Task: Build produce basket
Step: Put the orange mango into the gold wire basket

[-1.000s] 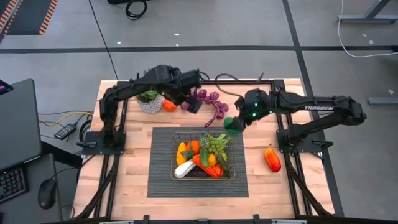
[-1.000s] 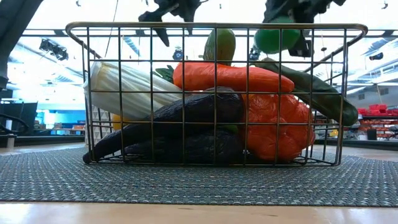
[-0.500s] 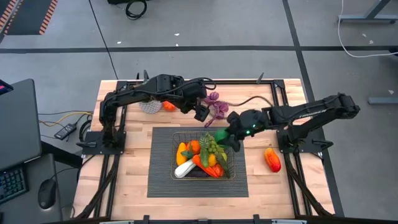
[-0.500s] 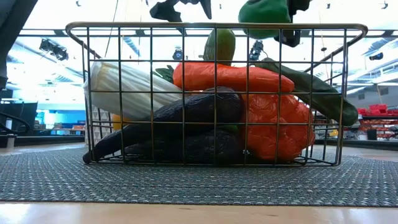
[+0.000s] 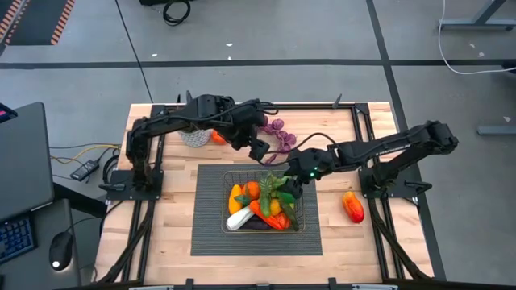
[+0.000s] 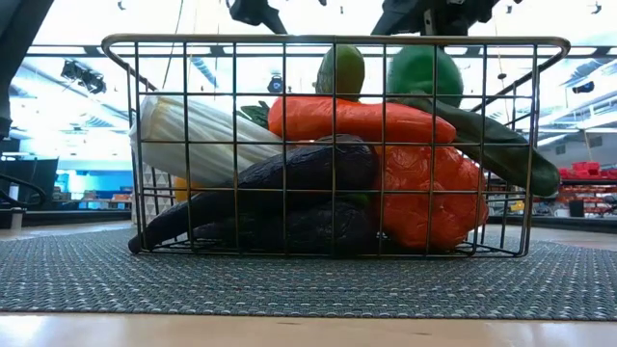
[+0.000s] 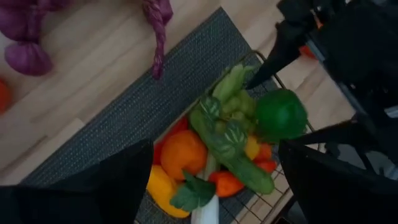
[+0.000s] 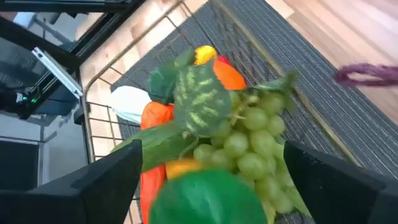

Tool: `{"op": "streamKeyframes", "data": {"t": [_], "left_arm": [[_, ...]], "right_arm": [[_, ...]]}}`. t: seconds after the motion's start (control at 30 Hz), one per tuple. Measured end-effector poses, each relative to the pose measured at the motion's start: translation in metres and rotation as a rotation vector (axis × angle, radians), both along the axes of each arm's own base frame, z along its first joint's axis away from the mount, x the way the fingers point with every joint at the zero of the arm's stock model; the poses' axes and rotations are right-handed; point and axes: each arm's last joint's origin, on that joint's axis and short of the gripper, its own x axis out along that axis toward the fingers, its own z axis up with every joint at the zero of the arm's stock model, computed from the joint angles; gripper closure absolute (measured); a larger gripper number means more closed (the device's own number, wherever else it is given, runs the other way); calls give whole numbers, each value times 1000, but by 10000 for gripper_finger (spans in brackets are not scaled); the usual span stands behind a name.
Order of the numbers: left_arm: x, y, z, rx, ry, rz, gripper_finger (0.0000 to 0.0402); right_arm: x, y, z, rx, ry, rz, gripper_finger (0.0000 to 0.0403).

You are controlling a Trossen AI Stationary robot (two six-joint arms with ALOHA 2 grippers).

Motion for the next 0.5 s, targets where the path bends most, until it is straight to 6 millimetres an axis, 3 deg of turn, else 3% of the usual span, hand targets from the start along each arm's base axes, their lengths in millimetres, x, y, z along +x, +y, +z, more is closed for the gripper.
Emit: {"op": "streamKeyframes", "data": {"t": [0.23, 0.5], "left_arm": [[-2, 8, 0, 11, 8, 7, 49], [-1, 13, 0, 109, 7, -27, 49]], "right_arm": [[-25, -9, 6, 68, 119, -72, 18], [-82, -7, 5, 176, 502, -196, 19]]}}
